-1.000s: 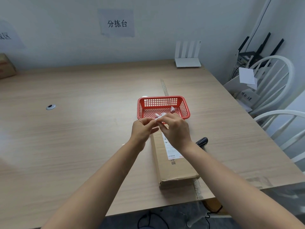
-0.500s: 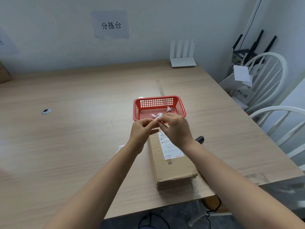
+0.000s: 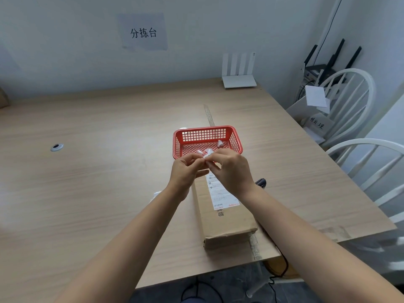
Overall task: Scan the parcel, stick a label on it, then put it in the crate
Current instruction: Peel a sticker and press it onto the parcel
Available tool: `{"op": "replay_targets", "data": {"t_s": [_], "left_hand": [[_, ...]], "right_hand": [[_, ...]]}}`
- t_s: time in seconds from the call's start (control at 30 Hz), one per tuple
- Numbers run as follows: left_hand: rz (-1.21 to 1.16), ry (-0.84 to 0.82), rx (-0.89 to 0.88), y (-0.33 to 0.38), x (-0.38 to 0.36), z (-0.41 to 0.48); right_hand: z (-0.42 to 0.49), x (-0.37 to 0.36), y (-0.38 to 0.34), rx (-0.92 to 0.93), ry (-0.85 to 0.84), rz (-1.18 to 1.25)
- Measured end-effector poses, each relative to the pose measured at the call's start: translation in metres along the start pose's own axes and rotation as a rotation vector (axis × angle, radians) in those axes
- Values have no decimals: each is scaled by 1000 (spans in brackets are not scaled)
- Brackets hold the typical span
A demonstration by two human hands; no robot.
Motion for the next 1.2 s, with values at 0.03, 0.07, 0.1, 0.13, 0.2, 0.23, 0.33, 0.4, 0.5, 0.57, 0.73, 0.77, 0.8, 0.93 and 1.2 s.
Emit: {"op": "replay_targets", "data": {"t_s": [0.03,0.07,0.1,0.13,0.2,0.23,0.33,0.4,0.5,0.57,0.73,0.77,0.8,0.93,1.2], "left_hand": [[-8,-1,2,0,0,0],[-11,-4,4,0,-1,0],[-12,-9,5,0,-1,0],[-12,-15,3,0,-1,0],[-20,-24,-1,0,-1,-1],[-27,-25,-2,0,-1,-2],[-36,-19,-7,0,-2,-2],[-38,-16,-6,0,-2,-3],[-22,-16,-10,-1,-2,-3],[0,-10,-21,-1,-3,-3],[71,-1,-41,1,-4,-4],[90,-4,-45,1,-4,-5],[122,-6,-54,2,-4,-5],[319,-3,-154,7,-4,-7],[689,58,-454,23,-4,-13]], "right_hand": [[0,1,0,4,-1,-3],[0,1,0,8,-3,-7],[0,2,0,12,-3,-12],[-1,2,1,15,-4,-18],[-2,2,1,22,-12,-28],[-2,2,1,29,-15,-33],[-2,3,-1,53,-17,-42],[-3,3,-1,60,-17,-41],[-4,3,0,58,-16,-43],[-5,3,0,59,-14,-43],[-7,3,1,-2,-20,13],[-7,2,4,-60,-28,60],[-7,1,7,-135,-42,120],[-6,-1,17,-421,-123,317],[-2,-1,18,-699,-238,616]]}}
Point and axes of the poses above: each hand's wrist, its own z-axis towards the middle knuckle, its own x-axis out of the back of the hand, y = z × x, the point moved 5 cm from there along z, towards the middle knuckle, and after that the axes turned 1 degree about y, right-handed, at the moved point
